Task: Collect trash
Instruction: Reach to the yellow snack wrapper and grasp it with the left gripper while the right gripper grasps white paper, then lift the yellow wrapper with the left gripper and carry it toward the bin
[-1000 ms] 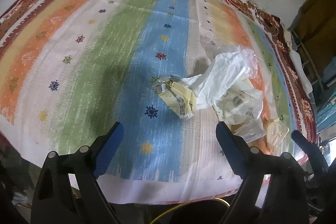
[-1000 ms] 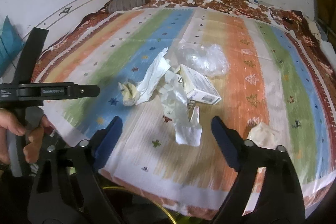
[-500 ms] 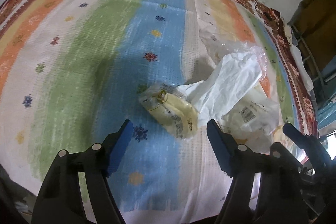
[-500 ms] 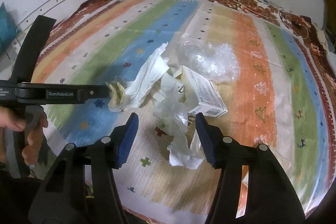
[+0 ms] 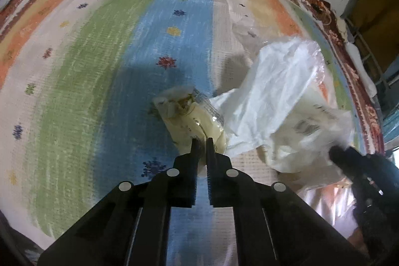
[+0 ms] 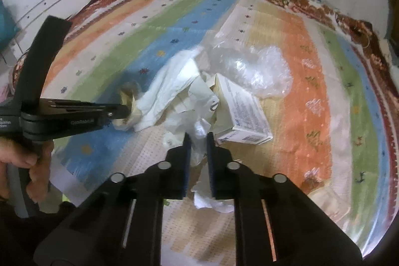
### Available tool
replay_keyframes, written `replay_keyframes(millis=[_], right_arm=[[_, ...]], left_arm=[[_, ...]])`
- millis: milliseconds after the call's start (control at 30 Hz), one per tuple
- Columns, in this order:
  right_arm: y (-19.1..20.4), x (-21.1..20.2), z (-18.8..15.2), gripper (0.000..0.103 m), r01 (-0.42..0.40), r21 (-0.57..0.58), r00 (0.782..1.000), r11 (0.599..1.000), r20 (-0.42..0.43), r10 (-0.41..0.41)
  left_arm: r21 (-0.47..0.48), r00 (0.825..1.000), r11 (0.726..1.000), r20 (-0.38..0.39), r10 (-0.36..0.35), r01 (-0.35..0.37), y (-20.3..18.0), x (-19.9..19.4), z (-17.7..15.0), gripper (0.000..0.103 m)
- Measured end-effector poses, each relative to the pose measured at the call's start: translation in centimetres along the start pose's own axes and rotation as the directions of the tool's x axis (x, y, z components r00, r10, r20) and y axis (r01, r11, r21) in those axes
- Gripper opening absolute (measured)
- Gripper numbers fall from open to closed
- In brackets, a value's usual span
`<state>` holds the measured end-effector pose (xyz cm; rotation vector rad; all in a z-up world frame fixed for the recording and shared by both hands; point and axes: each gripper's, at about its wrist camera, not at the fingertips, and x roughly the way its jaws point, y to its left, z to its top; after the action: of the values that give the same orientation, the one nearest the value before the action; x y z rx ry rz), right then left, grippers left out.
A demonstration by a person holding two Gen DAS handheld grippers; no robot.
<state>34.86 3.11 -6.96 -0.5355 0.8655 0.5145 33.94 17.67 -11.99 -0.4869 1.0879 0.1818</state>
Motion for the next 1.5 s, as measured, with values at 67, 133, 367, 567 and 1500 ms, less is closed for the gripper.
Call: replay_keyframes(millis=[67,133,367,567,1500], right_arm=[[-0.2,-0.9,0.3,0.008,0.010,0.007,1.000,1.000,0.016,-0.010],[-0.4,-1.5,0.3,0.008,0.005,0.018,1.000,1.000,0.029,-0.005],[-0.4,-4.5,0.3,0.007,0.015,0.023,0.998,1.000,0.058,-0.017],[-0.8,-8.0,0.2,0.007,0.000,0.042,0.994,0.999,0.109,-0.004],[2.1,-17.4,-3.9,0.007,-0.013,0.034,0.977,0.999,0.214,0.006]], left_arm=[[-0.017,1.000,1.000,-0.001,-0.006,0.006,0.2,-0.5,0.2,0.003],[-0.040,1.000,0.999,0.010,-0.028,0.028,0.4,-1.5,0.4,0.002],[-0.059,0.998,0.996,0.024,-0.057,0.059,-0.1,-4.5,0.5,0.002],[-0.023,0.994,0.995,0.048,-0.095,0.097,-0.9,-7.8,0.1,0.002],[0.069,0.971,0.980,0.133,-0.196,0.188,-4.9,-18.2,-6.0,0.002]])
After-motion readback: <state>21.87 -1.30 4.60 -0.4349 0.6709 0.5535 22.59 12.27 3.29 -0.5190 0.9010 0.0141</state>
